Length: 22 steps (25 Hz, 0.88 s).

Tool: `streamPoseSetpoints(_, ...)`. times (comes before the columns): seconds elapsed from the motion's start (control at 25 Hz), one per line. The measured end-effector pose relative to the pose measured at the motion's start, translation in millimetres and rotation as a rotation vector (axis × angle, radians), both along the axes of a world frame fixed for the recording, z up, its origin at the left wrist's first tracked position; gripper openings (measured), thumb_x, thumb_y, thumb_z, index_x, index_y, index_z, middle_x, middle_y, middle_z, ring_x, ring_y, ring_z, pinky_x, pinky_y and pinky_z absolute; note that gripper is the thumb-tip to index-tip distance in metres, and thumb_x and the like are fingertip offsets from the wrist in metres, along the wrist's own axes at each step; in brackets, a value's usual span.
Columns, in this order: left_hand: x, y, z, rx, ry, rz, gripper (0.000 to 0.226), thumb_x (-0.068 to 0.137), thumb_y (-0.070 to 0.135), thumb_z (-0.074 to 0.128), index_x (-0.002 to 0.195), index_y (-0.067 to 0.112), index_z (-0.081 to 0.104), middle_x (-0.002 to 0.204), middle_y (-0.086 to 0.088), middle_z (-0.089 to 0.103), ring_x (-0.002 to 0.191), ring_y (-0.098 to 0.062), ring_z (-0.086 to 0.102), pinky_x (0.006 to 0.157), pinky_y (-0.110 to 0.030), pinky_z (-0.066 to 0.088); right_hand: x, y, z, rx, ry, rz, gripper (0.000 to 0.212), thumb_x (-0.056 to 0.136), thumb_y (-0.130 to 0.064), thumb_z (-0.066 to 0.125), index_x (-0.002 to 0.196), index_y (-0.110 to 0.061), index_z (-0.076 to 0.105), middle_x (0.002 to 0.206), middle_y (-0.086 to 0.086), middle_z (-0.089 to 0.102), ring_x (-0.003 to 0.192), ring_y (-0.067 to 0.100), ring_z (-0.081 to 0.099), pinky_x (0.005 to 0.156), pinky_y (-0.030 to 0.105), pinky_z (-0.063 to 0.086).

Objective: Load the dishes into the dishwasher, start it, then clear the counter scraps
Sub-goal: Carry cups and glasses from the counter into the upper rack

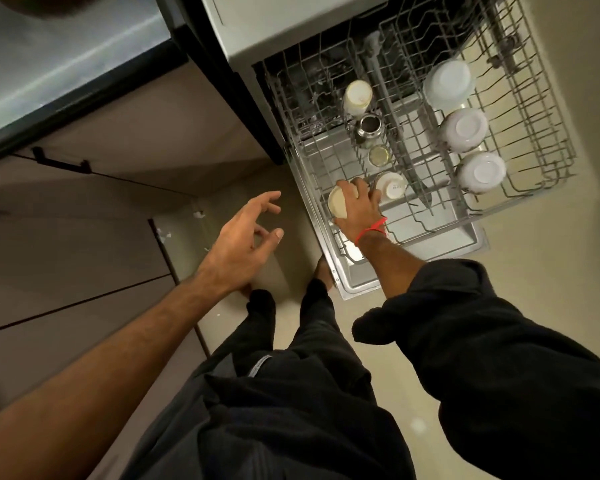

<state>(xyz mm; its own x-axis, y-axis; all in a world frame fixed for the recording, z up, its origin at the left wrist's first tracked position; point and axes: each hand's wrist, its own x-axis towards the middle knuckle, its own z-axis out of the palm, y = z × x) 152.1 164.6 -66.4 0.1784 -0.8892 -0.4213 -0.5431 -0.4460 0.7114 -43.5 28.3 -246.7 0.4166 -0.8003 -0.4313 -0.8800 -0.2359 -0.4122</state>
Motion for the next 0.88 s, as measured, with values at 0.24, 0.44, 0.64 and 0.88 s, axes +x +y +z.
streamPoseSetpoints(0.24,1,-2,-4,-0.020,0.006,0.013,0.059,0.099,0.021,0.062,0.152,0.027,0.036,0.135,0.009,0.052,0.093,-0.006,0.065,0.073,-0.020,0.056,-11,-3,5,0.156,0.040,-0.002,0.109,0.070,-0.035,0.084,0.154,-0.034,0.015,0.159,0.012,0.012,0.140,0.046,0.015,0.111,0.061,0.028)
streamPoseSetpoints(0.44,11,-4,-3,-0.068,-0.041,0.013,0.059,0.099,0.022,0.063,0.152,0.027,0.037,0.135,0.008,0.050,0.090,-0.009,0.065,0.071,-0.021,0.053,-17,6,47,-0.005,-0.221,-0.170,0.084,0.071,-0.024,0.065,0.148,-0.025,0.032,0.148,0.012,0.031,0.131,0.039,0.031,0.108,0.057,0.032)
streamPoseSetpoints(0.64,35,1,14,-0.137,-0.095,0.107,0.073,0.097,0.018,0.065,0.157,0.027,0.023,0.139,0.003,0.048,0.085,-0.011,0.066,0.081,-0.029,0.060,38,11,102,-0.091,-0.476,0.000,0.055,0.080,-0.031,0.049,0.134,-0.022,0.051,0.126,0.005,0.049,0.117,0.026,0.044,0.102,0.045,0.041)
streamPoseSetpoints(0.88,111,20,47,-0.279,-0.230,0.407,0.084,0.094,0.020,0.069,0.159,0.030,0.017,0.144,-0.001,0.045,0.100,-0.011,0.062,0.089,-0.038,0.059,176,18,195,0.038,-0.728,0.283,0.050,0.088,-0.019,0.065,0.136,-0.021,0.050,0.121,0.001,0.049,0.093,0.005,0.048,0.084,0.018,0.043)
